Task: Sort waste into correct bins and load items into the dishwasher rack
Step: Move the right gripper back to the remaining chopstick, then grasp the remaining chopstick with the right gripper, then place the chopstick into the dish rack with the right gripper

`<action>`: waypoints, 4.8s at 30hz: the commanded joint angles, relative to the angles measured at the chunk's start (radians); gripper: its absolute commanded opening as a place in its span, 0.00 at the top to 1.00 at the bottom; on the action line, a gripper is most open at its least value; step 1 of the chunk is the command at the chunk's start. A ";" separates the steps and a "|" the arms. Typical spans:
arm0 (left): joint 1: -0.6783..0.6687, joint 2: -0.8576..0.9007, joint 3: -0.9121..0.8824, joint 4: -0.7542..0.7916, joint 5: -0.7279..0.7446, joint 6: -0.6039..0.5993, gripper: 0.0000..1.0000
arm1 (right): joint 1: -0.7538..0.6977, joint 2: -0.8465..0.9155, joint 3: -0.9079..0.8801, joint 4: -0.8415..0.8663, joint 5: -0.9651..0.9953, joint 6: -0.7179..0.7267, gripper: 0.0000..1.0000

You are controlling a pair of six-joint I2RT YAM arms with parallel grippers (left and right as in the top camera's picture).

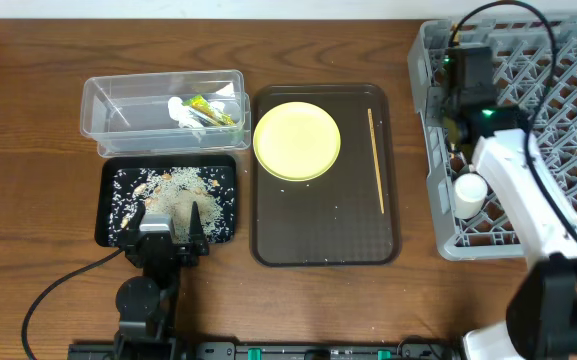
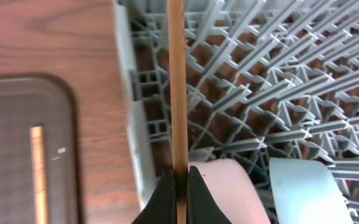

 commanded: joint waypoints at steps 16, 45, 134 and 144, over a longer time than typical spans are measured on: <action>0.006 0.000 -0.028 -0.024 -0.005 -0.005 0.10 | 0.006 0.084 -0.004 0.047 0.080 -0.036 0.99; 0.006 0.000 -0.028 -0.024 -0.005 -0.005 0.10 | 0.121 0.060 -0.003 0.006 -0.091 -0.076 0.51; 0.006 0.000 -0.028 -0.024 -0.005 -0.005 0.10 | -0.043 0.083 0.060 -0.088 -0.124 -0.071 0.99; 0.006 0.000 -0.028 -0.024 -0.005 -0.005 0.10 | -0.058 0.089 0.060 -0.088 -0.123 -0.072 0.99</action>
